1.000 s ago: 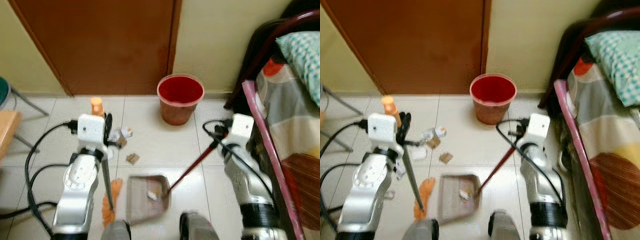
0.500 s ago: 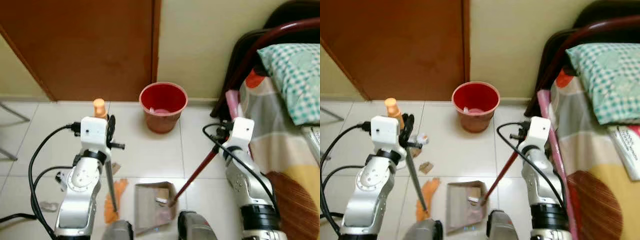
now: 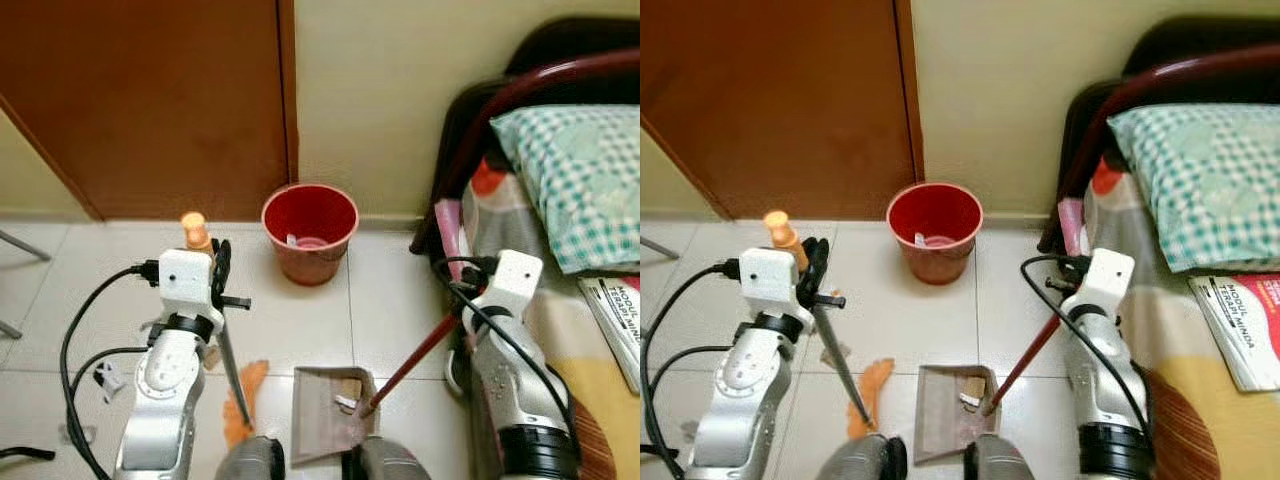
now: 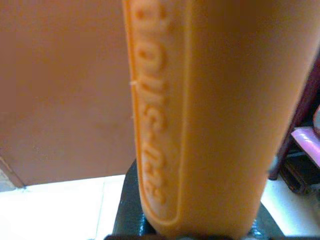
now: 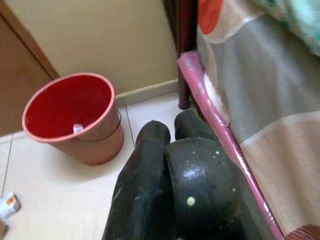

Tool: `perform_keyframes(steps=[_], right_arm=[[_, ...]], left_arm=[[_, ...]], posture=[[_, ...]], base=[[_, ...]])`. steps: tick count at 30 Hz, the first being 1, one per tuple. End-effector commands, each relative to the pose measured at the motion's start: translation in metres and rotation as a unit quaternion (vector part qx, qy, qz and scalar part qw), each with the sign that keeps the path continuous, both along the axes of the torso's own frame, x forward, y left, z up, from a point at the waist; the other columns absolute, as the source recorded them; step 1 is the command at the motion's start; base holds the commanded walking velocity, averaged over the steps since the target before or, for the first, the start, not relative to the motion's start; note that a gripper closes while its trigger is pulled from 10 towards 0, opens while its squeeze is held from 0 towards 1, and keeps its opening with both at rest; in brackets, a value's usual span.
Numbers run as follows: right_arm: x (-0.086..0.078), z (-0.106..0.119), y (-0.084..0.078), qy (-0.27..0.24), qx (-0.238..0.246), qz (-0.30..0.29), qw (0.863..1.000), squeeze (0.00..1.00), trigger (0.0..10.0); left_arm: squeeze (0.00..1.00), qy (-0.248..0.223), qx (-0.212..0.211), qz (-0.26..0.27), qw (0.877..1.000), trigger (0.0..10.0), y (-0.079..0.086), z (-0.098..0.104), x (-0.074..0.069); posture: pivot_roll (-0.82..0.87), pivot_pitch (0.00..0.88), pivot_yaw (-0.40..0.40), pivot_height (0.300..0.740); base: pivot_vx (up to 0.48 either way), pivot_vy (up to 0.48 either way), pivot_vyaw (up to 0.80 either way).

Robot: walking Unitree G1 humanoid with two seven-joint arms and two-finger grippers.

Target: Sweep floor

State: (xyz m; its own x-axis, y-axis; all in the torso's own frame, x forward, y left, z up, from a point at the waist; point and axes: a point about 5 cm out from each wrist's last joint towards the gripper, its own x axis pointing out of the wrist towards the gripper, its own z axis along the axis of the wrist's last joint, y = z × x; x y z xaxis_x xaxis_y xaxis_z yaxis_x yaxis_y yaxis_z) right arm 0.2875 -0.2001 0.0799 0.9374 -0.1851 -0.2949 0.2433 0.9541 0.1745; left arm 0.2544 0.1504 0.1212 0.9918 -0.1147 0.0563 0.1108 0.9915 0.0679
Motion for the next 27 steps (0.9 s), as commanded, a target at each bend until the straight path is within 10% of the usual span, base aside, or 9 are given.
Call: perform_keyframes(steps=[1,9,27], right_arm=[[0.006,0.020,0.006,-0.064,0.026,0.010,0.998,0.00,10.0],[0.016,0.037,0.006,-0.107,0.021,0.011,0.994,0.00,10.0],[0.046,0.081,0.009,-0.161,0.035,0.037,0.986,0.00,10.0]], left_arm=[[0.00,-0.019,-0.003,-0.006,1.000,10.0,0.001,0.004,-0.001],[0.00,-0.074,0.053,-0.042,0.995,10.0,-0.010,0.021,0.003],[0.00,-0.069,0.040,-0.029,0.996,10.0,-0.010,0.015,0.003]], posture=[[0.00,0.096,-0.007,0.740],[0.01,0.084,-0.015,0.740],[0.01,0.078,-0.040,0.740]], base=[[0.000,0.000,0.00],[0.000,0.000,0.00],[0.000,0.000,0.00]])
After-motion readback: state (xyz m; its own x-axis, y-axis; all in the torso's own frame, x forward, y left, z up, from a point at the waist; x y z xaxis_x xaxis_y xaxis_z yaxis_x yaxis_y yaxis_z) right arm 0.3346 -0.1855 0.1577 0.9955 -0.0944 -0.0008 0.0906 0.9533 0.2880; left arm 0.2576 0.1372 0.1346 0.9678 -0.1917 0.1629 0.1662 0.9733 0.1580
